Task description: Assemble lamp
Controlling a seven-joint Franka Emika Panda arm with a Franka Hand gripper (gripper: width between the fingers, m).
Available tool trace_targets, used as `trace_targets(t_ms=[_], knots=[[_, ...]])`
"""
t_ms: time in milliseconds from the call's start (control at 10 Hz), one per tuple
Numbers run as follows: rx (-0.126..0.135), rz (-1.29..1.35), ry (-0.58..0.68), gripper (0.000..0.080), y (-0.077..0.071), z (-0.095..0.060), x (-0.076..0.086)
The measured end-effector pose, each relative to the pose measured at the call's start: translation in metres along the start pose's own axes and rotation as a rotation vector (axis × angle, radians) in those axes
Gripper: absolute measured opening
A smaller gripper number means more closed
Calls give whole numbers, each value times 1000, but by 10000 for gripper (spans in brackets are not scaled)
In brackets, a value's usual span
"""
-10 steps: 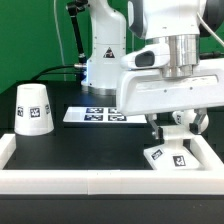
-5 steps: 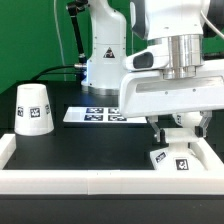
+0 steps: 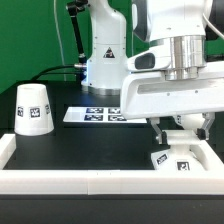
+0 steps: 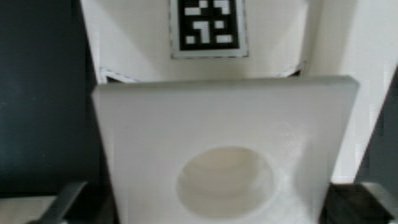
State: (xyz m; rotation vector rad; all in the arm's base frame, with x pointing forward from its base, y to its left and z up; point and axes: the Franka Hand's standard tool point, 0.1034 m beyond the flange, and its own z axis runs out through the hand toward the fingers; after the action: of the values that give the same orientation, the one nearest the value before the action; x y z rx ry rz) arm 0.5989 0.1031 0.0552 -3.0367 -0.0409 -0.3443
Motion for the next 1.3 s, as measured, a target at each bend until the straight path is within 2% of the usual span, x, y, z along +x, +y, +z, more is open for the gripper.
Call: trace_targets(t_ms=[100,200,300,500,700,900,1100,1200,1300], knots=[[1,-6,0,597,-1,-1,0],[1,-11,3,682,-1,-5,1],[0,-14,1,694,-1,-8,-3],[-4,-11,-7,699,2,-14,-22],[-9,-13,-24,698,3,-30,-46],[-9,-9,-36,698,-8,-48,-72],[-1,-30,-48,698,-28,-54,-91],[3,-43,-53,698,-37,-53,-95],[3,-53,-53,698,-37,-53,-95]])
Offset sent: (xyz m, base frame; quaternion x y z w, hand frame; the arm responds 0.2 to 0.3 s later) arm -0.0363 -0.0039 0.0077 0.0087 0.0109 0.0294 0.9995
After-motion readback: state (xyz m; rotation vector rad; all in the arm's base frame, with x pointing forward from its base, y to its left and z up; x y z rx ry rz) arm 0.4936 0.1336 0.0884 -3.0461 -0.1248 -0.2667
